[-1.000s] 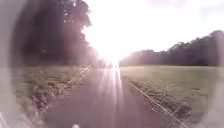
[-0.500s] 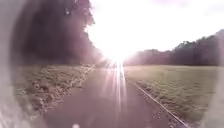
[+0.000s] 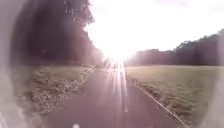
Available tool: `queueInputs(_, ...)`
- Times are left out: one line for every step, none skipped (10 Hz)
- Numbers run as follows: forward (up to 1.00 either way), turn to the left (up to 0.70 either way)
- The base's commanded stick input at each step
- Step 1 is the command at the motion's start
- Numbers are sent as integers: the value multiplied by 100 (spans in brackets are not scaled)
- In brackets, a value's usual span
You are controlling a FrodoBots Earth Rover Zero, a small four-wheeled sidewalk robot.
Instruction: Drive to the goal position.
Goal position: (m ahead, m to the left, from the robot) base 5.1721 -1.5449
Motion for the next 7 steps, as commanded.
queueInputs(85, 0)
queueInputs(85, 0)
queueInputs(85, 0)
queueInputs(85, 0)
queueInputs(85, 0)
queueInputs(85, 0)
queueInputs(85, 0)
